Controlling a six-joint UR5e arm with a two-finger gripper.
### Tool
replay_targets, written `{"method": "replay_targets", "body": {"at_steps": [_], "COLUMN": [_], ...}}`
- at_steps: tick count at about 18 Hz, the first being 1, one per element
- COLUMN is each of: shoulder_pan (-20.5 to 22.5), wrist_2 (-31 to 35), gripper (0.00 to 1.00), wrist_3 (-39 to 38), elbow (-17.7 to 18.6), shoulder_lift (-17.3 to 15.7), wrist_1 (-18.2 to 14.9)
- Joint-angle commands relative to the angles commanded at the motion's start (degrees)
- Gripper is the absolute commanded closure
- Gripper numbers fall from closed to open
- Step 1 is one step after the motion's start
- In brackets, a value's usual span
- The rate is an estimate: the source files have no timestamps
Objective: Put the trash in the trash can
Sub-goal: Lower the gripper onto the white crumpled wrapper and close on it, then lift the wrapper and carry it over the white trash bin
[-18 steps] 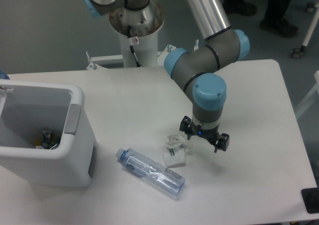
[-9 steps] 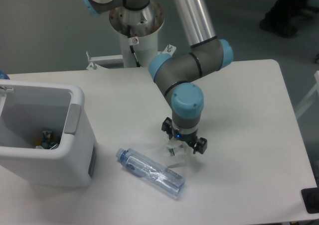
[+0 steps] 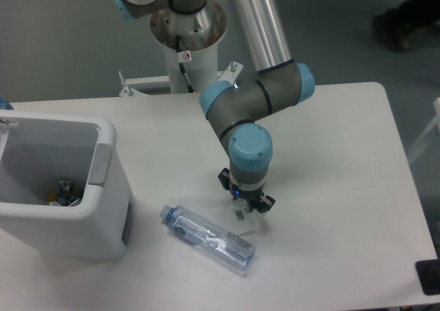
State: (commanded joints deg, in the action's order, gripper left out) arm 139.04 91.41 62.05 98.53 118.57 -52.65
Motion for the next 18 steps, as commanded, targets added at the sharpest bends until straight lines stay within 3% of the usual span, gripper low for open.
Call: {"method": "replay_targets", "body": {"at_steps": [10, 18], "shoulder_pan": [0.09, 1.58], "wrist_2": [0.00, -3.94], "gripper": [1.00, 1.00], "wrist_3": [0.00, -0.79], "elbow": [-0.35, -2.55], "shoulder_lift": [-1.23, -5.44], "wrist_1": [0.00, -0.35]}}
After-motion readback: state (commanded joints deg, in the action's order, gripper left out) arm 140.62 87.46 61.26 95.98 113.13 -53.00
